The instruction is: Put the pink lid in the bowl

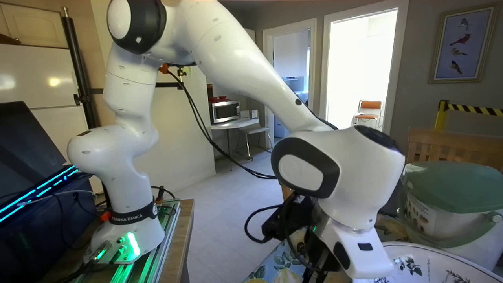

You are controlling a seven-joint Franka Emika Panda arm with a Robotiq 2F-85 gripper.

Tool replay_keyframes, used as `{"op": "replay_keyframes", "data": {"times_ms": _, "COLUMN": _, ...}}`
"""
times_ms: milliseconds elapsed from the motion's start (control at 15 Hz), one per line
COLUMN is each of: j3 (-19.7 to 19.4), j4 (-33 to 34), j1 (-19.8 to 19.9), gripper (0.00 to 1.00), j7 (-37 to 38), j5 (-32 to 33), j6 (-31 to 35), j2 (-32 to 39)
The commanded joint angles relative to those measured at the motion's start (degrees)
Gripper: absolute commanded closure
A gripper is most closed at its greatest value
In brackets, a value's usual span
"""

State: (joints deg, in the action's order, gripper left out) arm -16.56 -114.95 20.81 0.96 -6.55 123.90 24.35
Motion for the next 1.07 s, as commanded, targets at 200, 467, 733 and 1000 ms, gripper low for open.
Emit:
{"op": "replay_keyframes", "data": {"times_ms": 200, "j3": -3.96, "j4": -0.53, "j1": -5.66, "gripper": 0.98, "j7": 3.16, "j5": 23.54, "j6": -1.6, "j2": -11.81}}
{"op": "replay_keyframes", "data": {"times_ms": 467, "j3": -1.27, "j4": -0.71, "j1": -8.67, "gripper": 0.98, "j7": 2.82, "j5": 33.54, "j6": 0.06, "j2": -15.96}}
{"op": "replay_keyframes", "data": {"times_ms": 733, "j3": 1.55, "j4": -1.78, "j1": -11.38, "gripper": 0.98, "j7": 4.34, "j5": 42.23, "j6": 7.03, "j2": -16.32}}
{"op": "replay_keyframes", "data": {"times_ms": 1000, "j3": 3.0, "j4": -0.9, "j1": -11.43, "gripper": 0.93, "j7": 2.89, "j5": 39.29, "j6": 7.22, "j2": -15.39}}
